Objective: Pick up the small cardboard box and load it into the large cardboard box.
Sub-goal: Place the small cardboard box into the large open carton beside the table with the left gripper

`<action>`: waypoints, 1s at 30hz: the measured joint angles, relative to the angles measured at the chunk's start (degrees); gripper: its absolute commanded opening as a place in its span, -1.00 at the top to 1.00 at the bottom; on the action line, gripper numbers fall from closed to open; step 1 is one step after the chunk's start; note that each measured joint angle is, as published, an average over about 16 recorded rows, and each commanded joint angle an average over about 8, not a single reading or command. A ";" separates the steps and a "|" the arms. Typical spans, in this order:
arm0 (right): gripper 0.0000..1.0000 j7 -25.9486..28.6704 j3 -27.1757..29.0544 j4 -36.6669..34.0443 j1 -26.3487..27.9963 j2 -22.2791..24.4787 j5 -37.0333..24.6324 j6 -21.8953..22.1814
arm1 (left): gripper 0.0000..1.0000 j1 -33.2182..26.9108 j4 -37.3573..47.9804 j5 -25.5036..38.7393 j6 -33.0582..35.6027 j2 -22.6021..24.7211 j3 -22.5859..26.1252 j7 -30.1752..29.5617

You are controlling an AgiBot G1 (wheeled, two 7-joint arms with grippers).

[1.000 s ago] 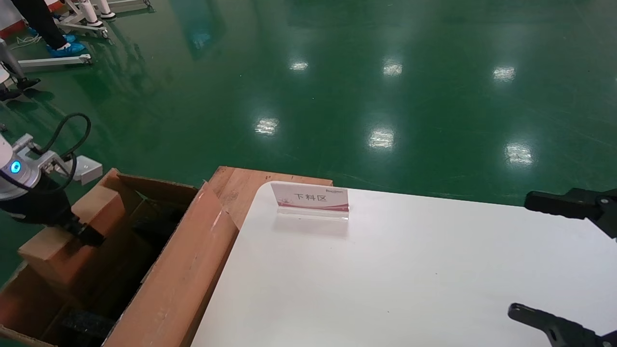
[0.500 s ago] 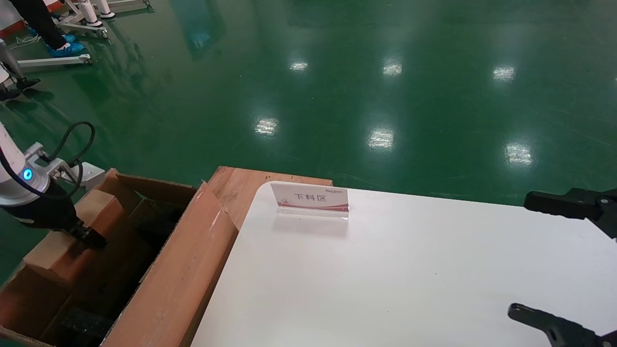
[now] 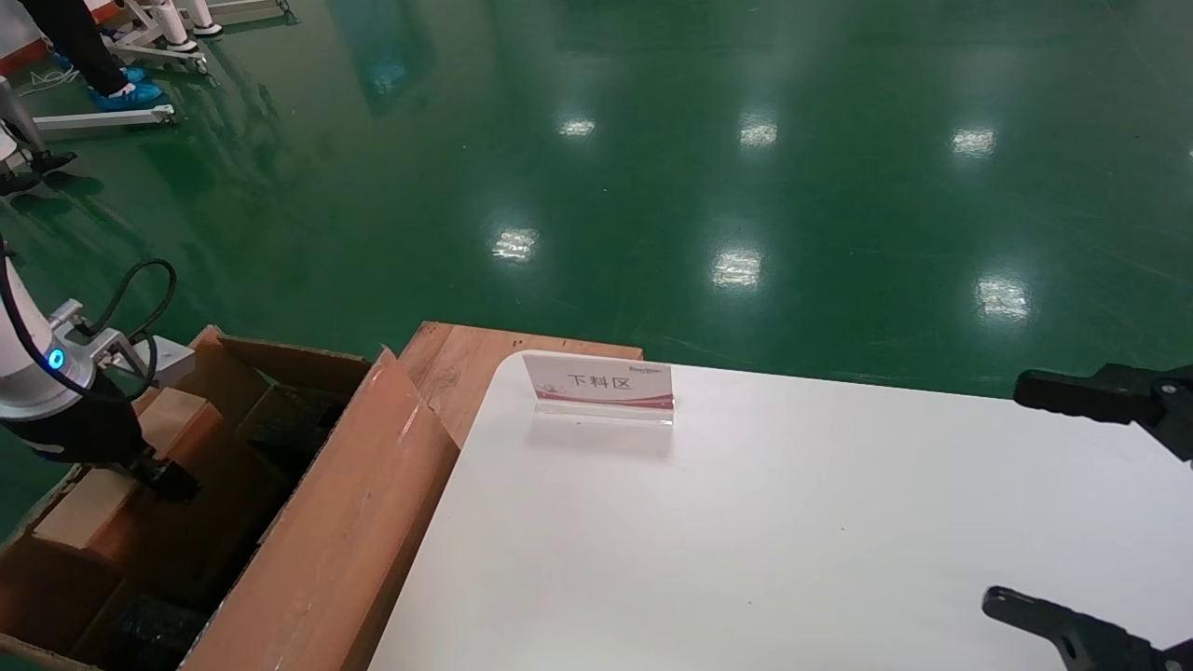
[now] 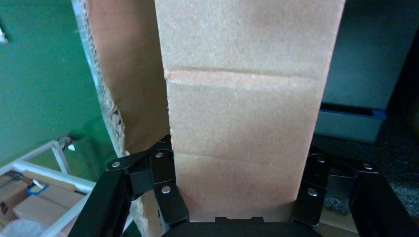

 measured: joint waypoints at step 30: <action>-1.00 -0.01 -0.01 -0.01 -0.01 0.01 0.01 0.01 | -1.00 -0.05 0.33 0.17 0.10 0.27 0.03 0.51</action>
